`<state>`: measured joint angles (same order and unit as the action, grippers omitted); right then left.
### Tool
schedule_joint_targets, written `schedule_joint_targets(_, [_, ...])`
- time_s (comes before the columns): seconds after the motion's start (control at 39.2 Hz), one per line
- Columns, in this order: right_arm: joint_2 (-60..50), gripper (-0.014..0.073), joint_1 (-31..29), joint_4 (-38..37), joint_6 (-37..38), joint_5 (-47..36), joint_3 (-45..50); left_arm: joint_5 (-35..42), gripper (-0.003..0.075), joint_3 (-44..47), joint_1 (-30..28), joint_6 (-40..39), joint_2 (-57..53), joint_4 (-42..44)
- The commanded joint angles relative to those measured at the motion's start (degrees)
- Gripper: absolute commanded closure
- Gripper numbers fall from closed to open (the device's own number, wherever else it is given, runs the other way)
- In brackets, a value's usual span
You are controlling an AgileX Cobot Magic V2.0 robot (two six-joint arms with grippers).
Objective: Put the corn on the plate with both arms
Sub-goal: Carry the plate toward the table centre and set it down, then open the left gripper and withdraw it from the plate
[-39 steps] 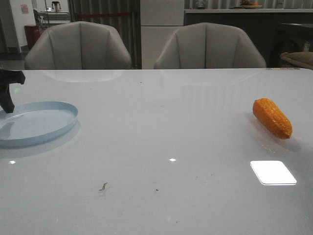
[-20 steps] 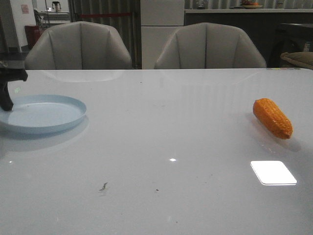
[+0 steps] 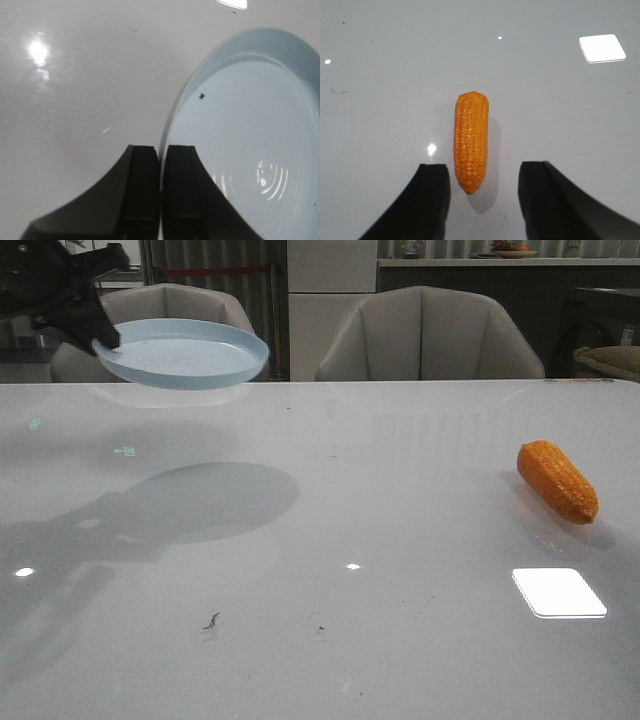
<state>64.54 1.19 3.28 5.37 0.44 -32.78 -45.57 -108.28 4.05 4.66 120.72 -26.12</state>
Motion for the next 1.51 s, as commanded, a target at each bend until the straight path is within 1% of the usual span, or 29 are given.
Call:
schedule_joint_targets(0.0, [-0.8,0.0158,-0.2,-0.3,-0.4,-4.4,-2.2,1.7,0.0617,-2.2,3.4,-0.1,-3.0,-2.5])
schedule_joint_targets(0.15, [-0.8,0.0158,-0.2,-0.3,-0.4,-4.3,-2.2,1.6,0.0617,-2.2,8.1,-0.1,-1.4,-2.5])
schedule_joint_targets(0.33, [-0.8,0.0158,-0.2,-0.3,-0.4,-4.3,-2.2,0.2,0.0617,-2.2,12.1,-0.1,1.5,-2.1])
schedule_joint_targets(0.48, [-0.8,0.0158,-0.2,-0.3,-0.4,-4.2,-2.2,-2.4,0.0617,-2.0,13.9,-0.1,4.5,-1.7])
schedule_joint_targets(0.69, [-0.8,0.0158,-0.2,-0.3,-0.4,-4.2,-2.2,-2.8,0.0605,-2.0,14.3,-0.1,6.5,-1.6])
schedule_joint_targets(0.74, [-0.8,0.0158,-0.2,-0.3,-0.4,-4.1,-2.2,-2.7,0.0585,-2.1,14.3,0.0,6.5,-1.5])
schedule_joint_targets(0.82, [-0.8,0.0158,-0.2,-0.3,-0.4,-4.0,-2.2,-2.2,0.0519,-2.2,14.3,0.9,6.5,-1.0])
schedule_joint_targets(0.89, [-0.8,0.0158,-0.2,-0.3,-0.4,-4.0,-2.2,-1.6,0.0416,-2.2,14.3,3.3,6.6,-0.4])
schedule_joint_targets(0.94, [-0.8,0.0158,-0.2,-0.3,-0.4,-4.0,-2.2,-1.6,0.0334,-2.2,14.3,3.2,6.6,-0.3])
schedule_joint_targets(1.02, [-0.8,0.0158,-0.2,-0.3,-0.4,-4.3,-2.2,-1.0,0.0268,-2.8,14.2,3.2,6.6,-0.5])
schedule_joint_targets(1.17, [-0.8,0.0158,-0.2,-0.2,-0.4,-3.5,-2.2,-2.7,0.0278,-6.8,13.1,3.4,6.0,-0.8])
schedule_joint_targets(1.3, [-0.8,0.0158,-0.2,-0.2,-0.4,-2.7,-2.8,-7.1,0.028,-12.8,10.8,7.9,4.4,-0.5])
schedule_joint_targets(1.4, [-0.8,0.0158,-0.2,-0.3,-0.4,1.5,-5.9,-9.1,0.028,-16.8,8.0,9.6,2.3,-0.4])
schedule_joint_targets(1.48, [-0.6,0.0157,-0.2,-0.3,-0.4,4.9,-9.9,-9.0,0.028,-18.0,5.5,10.0,0.1,-0.4])
